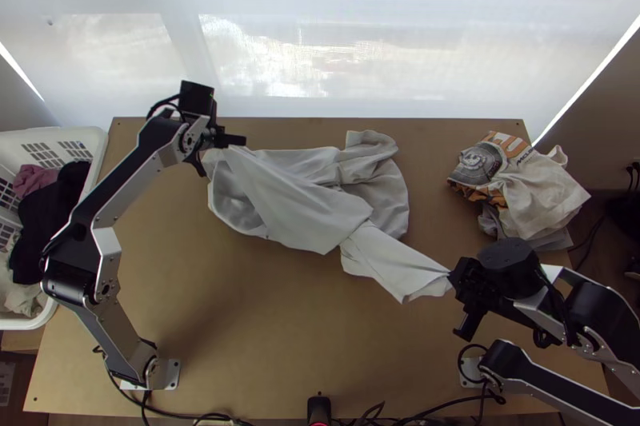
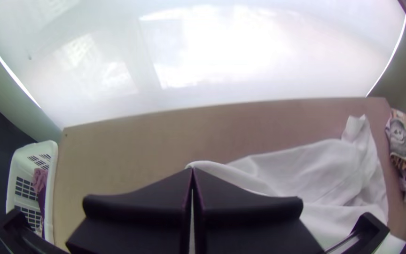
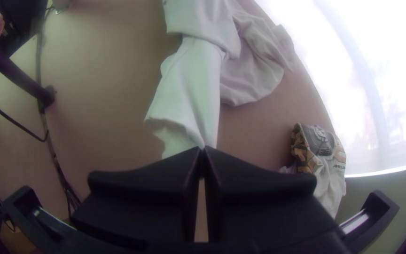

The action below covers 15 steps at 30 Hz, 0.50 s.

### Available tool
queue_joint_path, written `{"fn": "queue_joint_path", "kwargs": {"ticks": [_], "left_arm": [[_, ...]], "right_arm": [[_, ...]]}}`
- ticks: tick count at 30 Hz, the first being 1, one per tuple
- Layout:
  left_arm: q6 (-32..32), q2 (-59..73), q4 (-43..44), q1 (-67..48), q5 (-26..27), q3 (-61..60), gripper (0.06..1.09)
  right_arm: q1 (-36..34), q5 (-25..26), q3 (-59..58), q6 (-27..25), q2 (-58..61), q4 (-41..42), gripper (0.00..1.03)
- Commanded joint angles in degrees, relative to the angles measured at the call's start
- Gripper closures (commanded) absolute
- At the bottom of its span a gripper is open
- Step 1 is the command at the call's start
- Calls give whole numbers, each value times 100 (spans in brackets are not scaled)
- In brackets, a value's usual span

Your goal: Fold the t-shirt

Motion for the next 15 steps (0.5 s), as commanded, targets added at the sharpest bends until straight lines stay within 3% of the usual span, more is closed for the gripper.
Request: {"fn": "queue_joint_path", "kwargs": {"ticks": [1, 15], "left_arm": [[31, -22, -231, 328, 1, 1578, 105], [-127, -4, 191, 1505, 10, 2105, 105]], "right_arm": [[50, -1, -52, 24, -186, -309, 100], [24, 175, -175, -99, -757, -1083, 100]]}}
